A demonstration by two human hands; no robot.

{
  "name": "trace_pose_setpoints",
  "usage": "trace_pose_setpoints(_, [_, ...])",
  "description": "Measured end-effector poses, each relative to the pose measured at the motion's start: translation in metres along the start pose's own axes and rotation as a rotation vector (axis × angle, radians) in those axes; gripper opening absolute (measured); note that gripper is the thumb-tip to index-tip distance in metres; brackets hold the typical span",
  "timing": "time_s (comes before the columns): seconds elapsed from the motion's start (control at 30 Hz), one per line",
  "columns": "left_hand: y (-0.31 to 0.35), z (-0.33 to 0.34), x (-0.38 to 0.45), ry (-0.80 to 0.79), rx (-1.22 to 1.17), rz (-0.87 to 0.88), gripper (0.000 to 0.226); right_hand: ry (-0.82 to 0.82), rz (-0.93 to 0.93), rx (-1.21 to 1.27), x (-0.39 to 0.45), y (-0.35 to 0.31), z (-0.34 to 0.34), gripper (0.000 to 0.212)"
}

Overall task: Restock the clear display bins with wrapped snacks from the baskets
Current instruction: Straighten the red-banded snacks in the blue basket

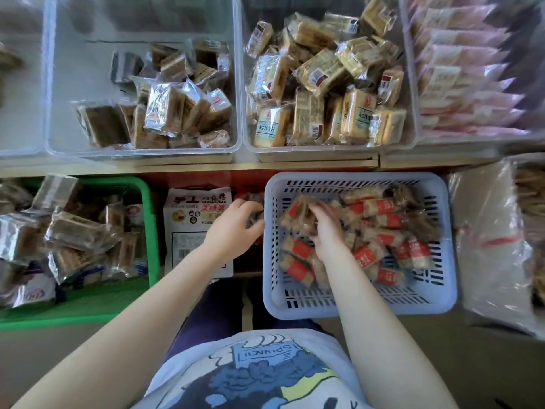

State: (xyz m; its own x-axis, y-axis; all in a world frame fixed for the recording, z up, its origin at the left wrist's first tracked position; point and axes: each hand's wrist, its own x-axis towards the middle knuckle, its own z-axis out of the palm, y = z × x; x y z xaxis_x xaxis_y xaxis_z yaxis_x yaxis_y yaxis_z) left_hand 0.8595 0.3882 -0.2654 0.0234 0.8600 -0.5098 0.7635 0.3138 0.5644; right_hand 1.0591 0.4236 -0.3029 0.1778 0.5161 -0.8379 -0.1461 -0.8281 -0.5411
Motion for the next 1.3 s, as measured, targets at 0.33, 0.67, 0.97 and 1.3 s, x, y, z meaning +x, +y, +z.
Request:
trace_pose_setpoints(0.33, [0.055,-0.06,-0.014,0.098,-0.763,0.056,0.054,-0.511,-0.192,0.131,-0.081,-0.075,0.024,0.029])
trace_pose_setpoints(0.67, [0.035,-0.155,0.002,0.734,-0.502,0.136,0.047,-0.057,-1.121,-1.101,-0.085,-0.105,0.07,0.04])
trace_pose_setpoints(0.97, [0.016,-0.127,0.053,0.359,0.344,0.168,0.035,-0.011,-1.128,-1.381,-0.074,-0.083,0.067,0.059])
trace_pose_setpoints(1.3, [0.095,-0.087,0.002,0.492,0.176,0.459,0.021,0.23,-1.219,-0.844,-0.072,-0.071,-0.006,0.017])
